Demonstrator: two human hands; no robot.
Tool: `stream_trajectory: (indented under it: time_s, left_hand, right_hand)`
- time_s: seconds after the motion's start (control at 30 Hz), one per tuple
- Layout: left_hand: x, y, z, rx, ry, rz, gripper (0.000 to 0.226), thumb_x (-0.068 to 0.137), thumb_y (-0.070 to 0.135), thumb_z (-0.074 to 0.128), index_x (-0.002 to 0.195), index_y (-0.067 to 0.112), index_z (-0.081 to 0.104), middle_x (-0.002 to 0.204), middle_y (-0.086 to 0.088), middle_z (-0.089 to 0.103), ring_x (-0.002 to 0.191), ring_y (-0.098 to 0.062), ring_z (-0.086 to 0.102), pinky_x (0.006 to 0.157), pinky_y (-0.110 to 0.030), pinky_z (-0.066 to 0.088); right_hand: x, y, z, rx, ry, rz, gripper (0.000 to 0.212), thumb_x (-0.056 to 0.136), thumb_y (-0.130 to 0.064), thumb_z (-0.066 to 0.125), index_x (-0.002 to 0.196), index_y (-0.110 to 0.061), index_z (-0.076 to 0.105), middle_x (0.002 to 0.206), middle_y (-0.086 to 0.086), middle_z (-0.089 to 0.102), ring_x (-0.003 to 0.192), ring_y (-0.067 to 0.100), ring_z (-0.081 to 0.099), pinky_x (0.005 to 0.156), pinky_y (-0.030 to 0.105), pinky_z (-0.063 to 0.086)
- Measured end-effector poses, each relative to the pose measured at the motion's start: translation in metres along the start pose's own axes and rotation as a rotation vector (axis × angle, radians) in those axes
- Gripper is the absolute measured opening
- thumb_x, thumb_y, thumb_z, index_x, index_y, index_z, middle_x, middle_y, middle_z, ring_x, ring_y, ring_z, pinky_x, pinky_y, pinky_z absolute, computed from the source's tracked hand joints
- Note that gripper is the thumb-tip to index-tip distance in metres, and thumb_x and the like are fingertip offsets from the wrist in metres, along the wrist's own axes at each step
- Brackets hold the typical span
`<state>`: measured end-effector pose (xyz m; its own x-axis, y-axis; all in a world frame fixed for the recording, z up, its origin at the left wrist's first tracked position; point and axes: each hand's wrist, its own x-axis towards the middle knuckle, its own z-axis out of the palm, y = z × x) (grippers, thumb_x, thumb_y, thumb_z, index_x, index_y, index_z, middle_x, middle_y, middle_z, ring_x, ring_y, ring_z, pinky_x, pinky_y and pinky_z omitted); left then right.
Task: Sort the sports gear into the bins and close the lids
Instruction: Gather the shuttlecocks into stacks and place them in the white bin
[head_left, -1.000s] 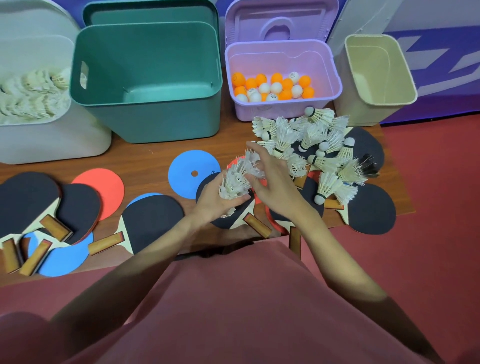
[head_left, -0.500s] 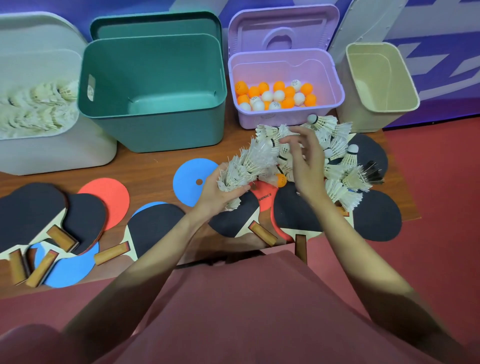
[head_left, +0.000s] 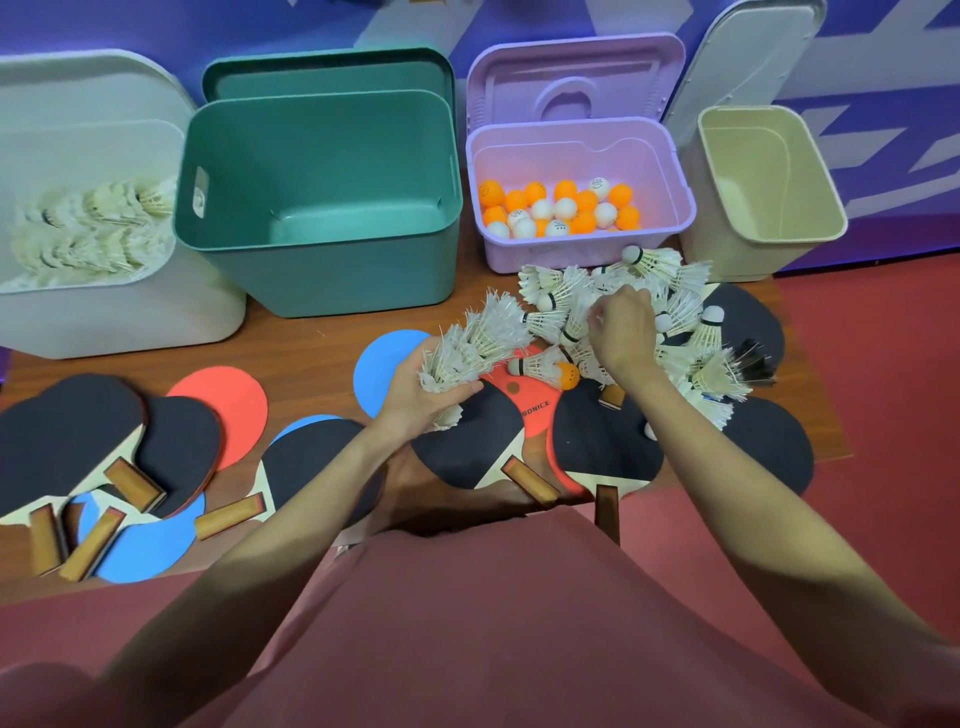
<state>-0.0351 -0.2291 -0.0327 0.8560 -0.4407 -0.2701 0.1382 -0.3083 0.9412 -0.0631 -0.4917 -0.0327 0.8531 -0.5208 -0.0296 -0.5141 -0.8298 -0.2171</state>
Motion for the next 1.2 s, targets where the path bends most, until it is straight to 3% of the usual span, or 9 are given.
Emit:
stream_trajectory:
  time_s: [0.13, 0.33, 0.57, 0.73, 0.8, 0.9, 0.97, 1.07, 1.2]
  left_hand:
    - [0.000, -0.003, -0.004, 0.029, -0.003, -0.011, 0.044, 0.072, 0.011, 0.081, 0.107, 0.022, 0.057, 0.097, 0.015, 0.065, 0.085, 0.010, 0.061, 0.077, -0.007, 0.044]
    - [0.004, -0.007, -0.008, 0.053, -0.019, -0.023, 0.045, 0.070, 0.013, 0.083, 0.105, 0.025, 0.057, 0.097, 0.017, 0.065, 0.085, 0.011, 0.061, 0.077, -0.007, 0.045]
    - [0.013, -0.006, -0.007, 0.065, -0.039, -0.022, 0.051, 0.069, 0.015, 0.084, 0.112, 0.019, 0.056, 0.106, 0.005, 0.066, 0.101, -0.011, 0.062, 0.087, -0.017, 0.046]
    - [0.013, 0.003, -0.007, 0.068, -0.070, 0.013, 0.048, 0.069, 0.011, 0.083, 0.107, 0.024, 0.056, 0.100, 0.011, 0.065, 0.090, 0.006, 0.061, 0.083, -0.010, 0.045]
    - [0.011, 0.002, -0.008, 0.041, -0.063, -0.005, 0.048, 0.069, 0.012, 0.084, 0.106, 0.026, 0.057, 0.101, 0.011, 0.066, 0.091, 0.003, 0.062, 0.083, -0.011, 0.046]
    - [0.009, -0.003, -0.014, -0.015, -0.031, -0.049, 0.054, 0.067, 0.016, 0.085, 0.113, 0.024, 0.059, 0.109, 0.006, 0.068, 0.103, -0.009, 0.064, 0.092, -0.024, 0.048]
    - [0.006, -0.005, -0.016, -0.035, -0.024, -0.052, 0.049, 0.068, 0.013, 0.084, 0.109, 0.026, 0.061, 0.105, 0.010, 0.069, 0.099, -0.007, 0.065, 0.090, -0.024, 0.049]
    - [0.002, -0.002, -0.017, -0.049, -0.031, -0.040, 0.044, 0.070, 0.007, 0.082, 0.104, 0.026, 0.061, 0.098, 0.013, 0.069, 0.091, -0.001, 0.066, 0.082, -0.017, 0.050]
    - [0.000, -0.003, -0.018, -0.071, -0.039, -0.042, 0.047, 0.070, 0.008, 0.082, 0.112, 0.015, 0.061, 0.105, 0.004, 0.070, 0.097, -0.008, 0.066, 0.086, -0.022, 0.051]
  right_hand:
    - [-0.009, -0.003, -0.016, 0.099, 0.120, -0.049, 0.020, 0.087, 0.001, 0.050, 0.077, 0.002, 0.068, 0.085, 0.020, 0.059, 0.085, 0.035, 0.050, 0.075, 0.045, 0.044]
    - [-0.033, -0.024, -0.069, 0.804, 0.262, -0.121, 0.006, 0.083, -0.012, 0.066, 0.081, -0.017, 0.068, 0.075, -0.010, 0.056, 0.065, -0.001, 0.049, 0.062, 0.013, 0.037]
    - [-0.053, -0.036, -0.073, 0.797, 0.039, -0.289, 0.005, 0.082, -0.009, 0.066, 0.083, -0.010, 0.070, 0.076, -0.008, 0.057, 0.066, -0.002, 0.050, 0.061, 0.009, 0.036]
    - [-0.056, -0.047, -0.063, 0.783, -0.104, -0.302, 0.005, 0.084, -0.005, 0.066, 0.084, -0.008, 0.071, 0.075, -0.011, 0.055, 0.067, 0.003, 0.050, 0.064, 0.016, 0.040]
    - [-0.056, -0.051, -0.063, 0.832, -0.129, -0.288, 0.005, 0.084, -0.006, 0.066, 0.087, -0.009, 0.070, 0.079, -0.007, 0.058, 0.070, 0.006, 0.052, 0.067, 0.021, 0.044]
    - [-0.054, -0.050, -0.064, 0.992, -0.060, -0.233, 0.011, 0.086, -0.012, 0.066, 0.093, -0.020, 0.069, 0.094, 0.002, 0.065, 0.075, 0.009, 0.057, 0.067, 0.025, 0.049]
    - [-0.049, -0.044, -0.058, 1.075, 0.071, -0.124, 0.012, 0.088, -0.015, 0.062, 0.097, -0.020, 0.068, 0.095, -0.001, 0.066, 0.077, 0.012, 0.060, 0.066, 0.027, 0.050]
    - [-0.038, -0.023, -0.031, 0.908, 0.139, 0.027, 0.013, 0.088, -0.010, 0.056, 0.098, -0.013, 0.065, 0.087, -0.001, 0.064, 0.081, 0.022, 0.062, 0.068, 0.028, 0.047]
    - [-0.037, 0.002, 0.015, 0.131, -0.149, -0.167, 0.029, 0.080, -0.004, 0.060, 0.109, -0.009, 0.061, 0.102, 0.009, 0.066, 0.101, 0.031, 0.053, 0.084, 0.035, 0.040]
